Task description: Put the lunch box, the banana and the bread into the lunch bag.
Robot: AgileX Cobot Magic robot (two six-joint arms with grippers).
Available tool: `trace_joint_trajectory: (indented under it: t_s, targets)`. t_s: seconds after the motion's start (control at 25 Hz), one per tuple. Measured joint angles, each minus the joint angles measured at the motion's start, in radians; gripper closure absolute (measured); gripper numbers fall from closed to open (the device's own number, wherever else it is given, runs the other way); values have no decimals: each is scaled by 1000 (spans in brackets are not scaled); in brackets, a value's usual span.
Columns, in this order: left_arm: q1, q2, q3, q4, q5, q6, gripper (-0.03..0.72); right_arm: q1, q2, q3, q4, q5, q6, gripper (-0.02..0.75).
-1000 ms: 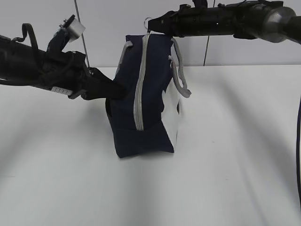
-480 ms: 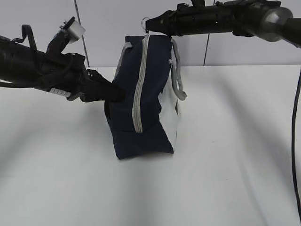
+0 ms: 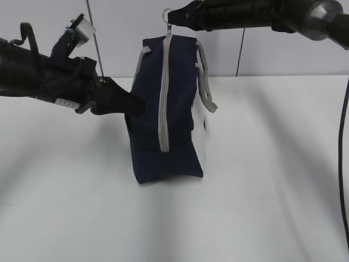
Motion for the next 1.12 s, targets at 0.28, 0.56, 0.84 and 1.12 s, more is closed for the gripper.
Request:
trace_joint_trajectory:
  t_s: [0.28, 0.56, 0.84, 1.12]
  targets:
    - [0, 0, 0, 1, -21, -8, 683, 0, 2, 0, -2, 26, 20, 754]
    - [1, 0, -1, 24, -22, -9, 685, 2, 2, 0, -9, 62, 21, 754]
    - [2, -1, -2, 44, -22, -10, 685, 4, 2, 0, -78, 78, 74, 754]
    - [2, -2, -2, 64, -16, -10, 685, 4, 24, 0, -88, 105, 121, 754]
